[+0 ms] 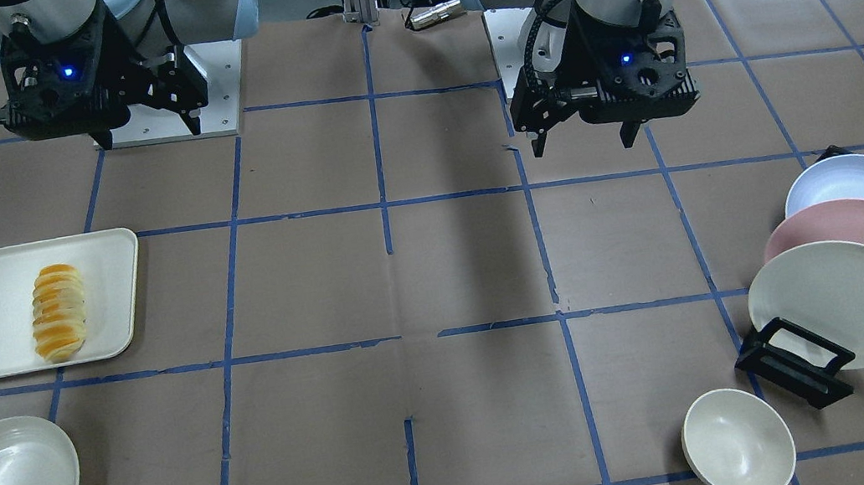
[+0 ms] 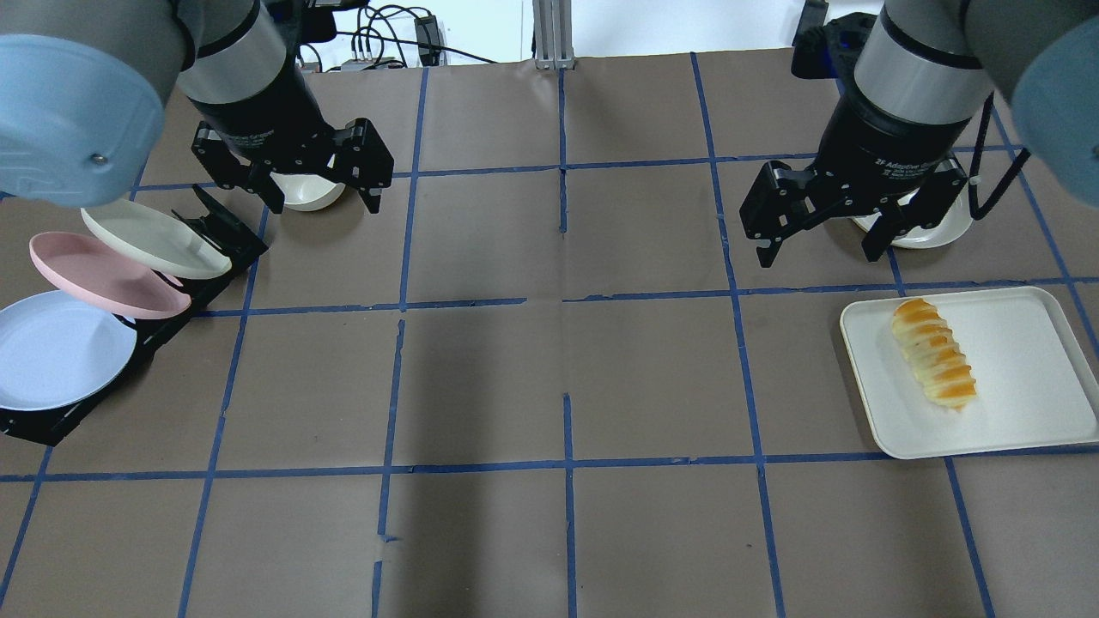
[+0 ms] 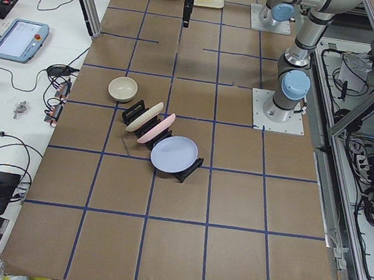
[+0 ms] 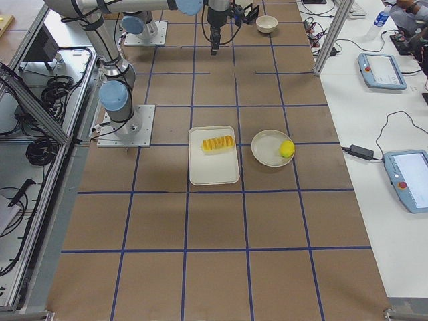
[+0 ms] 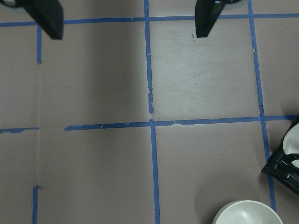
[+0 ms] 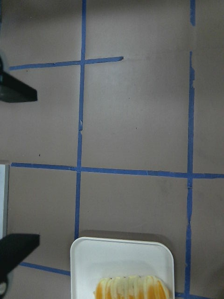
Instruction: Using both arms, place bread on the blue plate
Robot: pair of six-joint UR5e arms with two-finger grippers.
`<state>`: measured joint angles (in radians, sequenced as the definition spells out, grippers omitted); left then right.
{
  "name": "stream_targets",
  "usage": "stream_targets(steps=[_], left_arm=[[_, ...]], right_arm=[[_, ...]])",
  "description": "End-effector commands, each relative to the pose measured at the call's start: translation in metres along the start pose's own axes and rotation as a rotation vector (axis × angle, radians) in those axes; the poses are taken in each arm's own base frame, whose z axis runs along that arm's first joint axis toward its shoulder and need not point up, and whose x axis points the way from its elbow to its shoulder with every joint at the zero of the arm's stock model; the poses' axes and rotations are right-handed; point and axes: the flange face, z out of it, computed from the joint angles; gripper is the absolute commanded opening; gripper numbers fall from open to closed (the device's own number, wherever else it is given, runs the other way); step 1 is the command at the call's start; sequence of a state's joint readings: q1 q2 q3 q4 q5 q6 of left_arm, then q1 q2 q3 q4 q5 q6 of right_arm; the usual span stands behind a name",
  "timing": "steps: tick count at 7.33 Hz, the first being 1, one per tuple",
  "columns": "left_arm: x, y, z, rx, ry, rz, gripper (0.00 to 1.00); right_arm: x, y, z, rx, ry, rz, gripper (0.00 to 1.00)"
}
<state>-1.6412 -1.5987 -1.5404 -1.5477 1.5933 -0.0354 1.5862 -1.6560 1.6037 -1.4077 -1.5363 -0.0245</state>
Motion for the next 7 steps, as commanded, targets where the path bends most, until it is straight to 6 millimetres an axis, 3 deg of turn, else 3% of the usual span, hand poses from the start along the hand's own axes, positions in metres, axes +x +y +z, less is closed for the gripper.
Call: stream_targets(steps=[1, 2, 3, 4, 5, 7], left_arm=[[-0.021, -0.001, -0.001, -0.006, -0.002, -0.025, 1.0], [-0.054, -0.007, 0.001, -0.019, -0.004, -0.006, 1.0], [-0.095, -0.009, -0.003, -0.025, -0.002, 0.028, 1.0], [-0.138, -0.005, -0.008, -0.025, 0.001, 0.051, 1.0], [-0.192, 0.001, -0.011, -0.024, 0.005, 0.054, 1.0], [-0.313, 0.024, 0.005, -0.047, 0.099, -0.003, 1.0]], right_arm=[[0.0, 0.0, 0.001, -0.001, -0.001, -0.006, 1.0], [0.003, -0.005, 0.004, 0.005, -0.001, -0.1, 1.0], [0.026, -0.022, 0.024, 0.014, 0.015, -0.117, 1.0], [0.082, -0.037, 0.063, 0.011, 0.001, -0.069, 1.0], [0.135, -0.037, 0.095, 0.002, -0.019, -0.09, 1.0], [0.193, -0.028, 0.154, 0.048, -0.003, -0.229, 1.0]])
